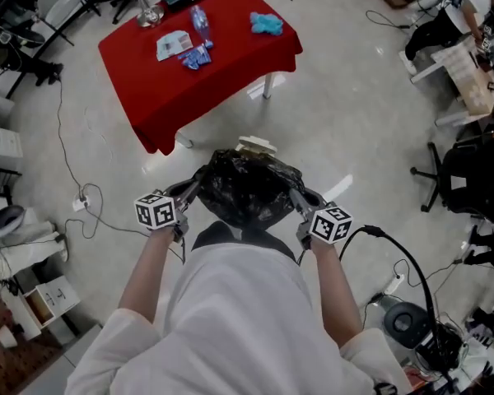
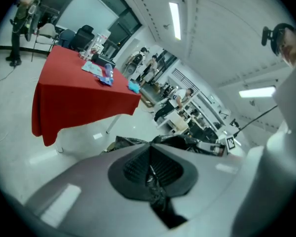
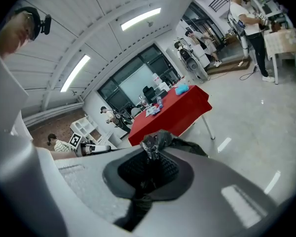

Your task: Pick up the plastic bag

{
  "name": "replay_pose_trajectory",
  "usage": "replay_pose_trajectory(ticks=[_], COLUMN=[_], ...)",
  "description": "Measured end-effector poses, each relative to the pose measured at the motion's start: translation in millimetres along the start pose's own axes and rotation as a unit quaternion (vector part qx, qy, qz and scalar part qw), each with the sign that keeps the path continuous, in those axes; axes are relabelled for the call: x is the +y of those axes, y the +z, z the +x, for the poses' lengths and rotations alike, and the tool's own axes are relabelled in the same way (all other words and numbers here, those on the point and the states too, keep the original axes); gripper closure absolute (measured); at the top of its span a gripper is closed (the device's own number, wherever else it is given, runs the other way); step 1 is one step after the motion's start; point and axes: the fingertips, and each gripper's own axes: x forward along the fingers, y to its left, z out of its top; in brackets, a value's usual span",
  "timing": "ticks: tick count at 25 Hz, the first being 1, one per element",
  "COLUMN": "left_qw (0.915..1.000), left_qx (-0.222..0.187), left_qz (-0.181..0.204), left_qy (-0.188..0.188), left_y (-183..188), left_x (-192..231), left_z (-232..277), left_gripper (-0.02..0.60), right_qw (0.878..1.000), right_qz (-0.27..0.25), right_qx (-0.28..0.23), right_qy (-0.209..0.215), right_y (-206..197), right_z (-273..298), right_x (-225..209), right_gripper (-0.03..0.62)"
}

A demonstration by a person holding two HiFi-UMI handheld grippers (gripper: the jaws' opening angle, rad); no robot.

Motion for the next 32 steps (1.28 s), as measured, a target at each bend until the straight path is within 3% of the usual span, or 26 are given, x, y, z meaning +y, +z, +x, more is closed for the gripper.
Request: replay_pose_trajectory(ticks=[6, 13, 24, 32], left_qw=[0.9987, 0.996, 0.9856, 0.98], left_qx=[0.006, 0.005, 0.014, 0.031], left_qz=[0.042, 0.066, 0.115, 0.147], left_qy=[-0.028, -0.06, -0.123, -0.13], left_y=[5.8, 7.1, -2.6, -17.8], left_x=[-16.9, -24.1, -44.6, -50.0], left_z=[-33.7, -74.0, -146.2, -176.3], left_gripper=[0.577, 0.577, 0.577, 0.575], right_qw=[0.999, 0.996, 0.988, 0.985], right_qz=[-0.021, -0.026, -0.028, -0.024], right_qx=[-0.026, -0.058, -0.11, -0.118], right_qy=[-0.029, -0.066, -0.107, -0.127], right_y=[-5.0, -23.0, -57.9, -88.8], right_z=[-22.0, -45.8, -75.1, -93.4], right_x=[34.7, 76.8, 148.4, 173.1], right_gripper=[0.592, 0.592, 0.592, 0.592])
